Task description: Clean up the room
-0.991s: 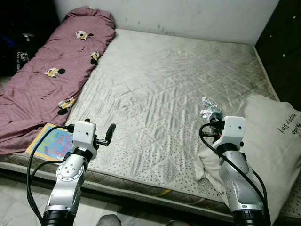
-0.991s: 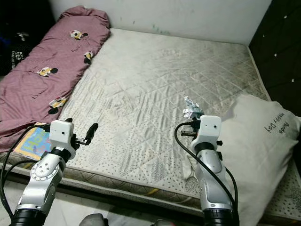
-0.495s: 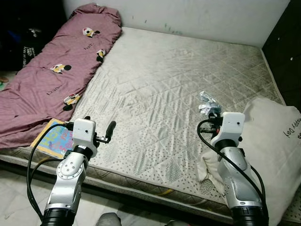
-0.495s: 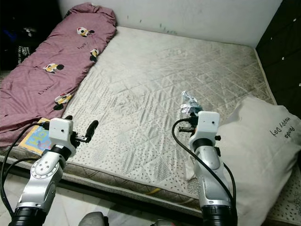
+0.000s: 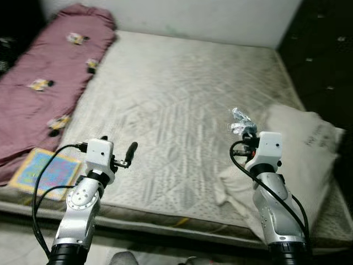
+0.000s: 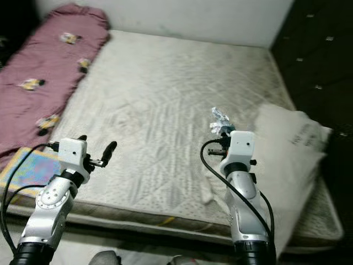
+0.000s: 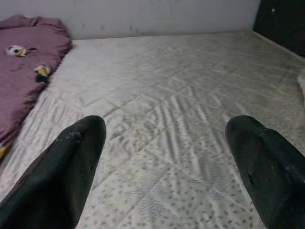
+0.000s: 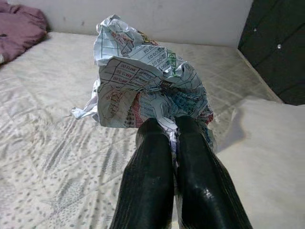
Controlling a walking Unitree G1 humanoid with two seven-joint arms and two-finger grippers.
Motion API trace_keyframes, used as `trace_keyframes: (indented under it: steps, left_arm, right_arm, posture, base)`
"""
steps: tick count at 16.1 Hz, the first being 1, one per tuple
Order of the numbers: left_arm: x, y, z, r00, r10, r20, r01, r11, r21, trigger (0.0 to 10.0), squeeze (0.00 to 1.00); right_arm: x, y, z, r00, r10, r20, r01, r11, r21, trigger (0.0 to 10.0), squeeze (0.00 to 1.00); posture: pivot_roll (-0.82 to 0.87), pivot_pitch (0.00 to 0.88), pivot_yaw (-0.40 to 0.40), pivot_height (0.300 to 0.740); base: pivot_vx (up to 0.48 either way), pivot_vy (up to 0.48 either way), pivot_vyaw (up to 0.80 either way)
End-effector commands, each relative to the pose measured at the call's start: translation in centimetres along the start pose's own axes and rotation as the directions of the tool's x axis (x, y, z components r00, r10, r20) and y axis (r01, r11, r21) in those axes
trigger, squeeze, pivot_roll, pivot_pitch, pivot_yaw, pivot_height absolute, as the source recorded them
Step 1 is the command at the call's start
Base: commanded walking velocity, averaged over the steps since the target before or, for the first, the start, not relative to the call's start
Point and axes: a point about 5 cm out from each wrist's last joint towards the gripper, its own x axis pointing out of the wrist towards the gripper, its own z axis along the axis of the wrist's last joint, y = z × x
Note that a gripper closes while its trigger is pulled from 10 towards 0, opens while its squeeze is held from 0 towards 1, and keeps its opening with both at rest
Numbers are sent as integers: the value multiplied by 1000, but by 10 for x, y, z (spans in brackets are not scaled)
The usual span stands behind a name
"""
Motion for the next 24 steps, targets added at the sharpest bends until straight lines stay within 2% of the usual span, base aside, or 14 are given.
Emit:
trace_keyframes:
  steps: [1, 4, 12, 17, 20, 24]
  left_arm:
    - [1, -2, 3, 1000, -6, 17, 6, 1000, -9, 10000, 0]
    - [0, -2, 3, 1000, -9, 16, 9, 1000, -9, 10000, 0]
    - [0, 1, 0, 1000, 25, 0, -25, 999, -33, 10000, 0]
    - [1, 1, 0, 1000, 27, -3, -27, 999, -45, 10000, 0]
    - [1, 0, 0, 1000, 29, -3, -29, 998, -61, 10000, 0]
    - [2, 0, 1, 999, 33, 1, -33, 997, -67, 10000, 0]
  right_arm:
    - [-1, -2, -1, 1000, 2, -8, -2, 1000, 0, 10000, 0]
    - [-1, -1, -2, 1000, 11, -7, -11, 1000, 1, 10000, 0]
    - [0, 1, -2, 1000, 27, -4, -27, 1000, -1, 10000, 0]
    - [1, 2, -3, 999, 31, -9, -31, 1000, 0, 10000, 0]
    - [1, 2, -4, 999, 32, -18, -32, 999, -9, 10000, 0]
    - [3, 3, -3, 999, 38, -14, -38, 999, -11, 10000, 0]
  posture:
    - [4, 65, -36, 740]
    - [4, 65, -36, 740]
    - [14, 56, -41, 740]
    - [14, 53, -41, 740]
    - [13, 56, -41, 740]
    - [13, 67, -41, 740]
  base:
    - [0, -330, 0]
    - [0, -331, 0]
    - [0, 0, 0]
    - [0, 463, 0]
    - [0, 480, -704]
    - [0, 480, 0]
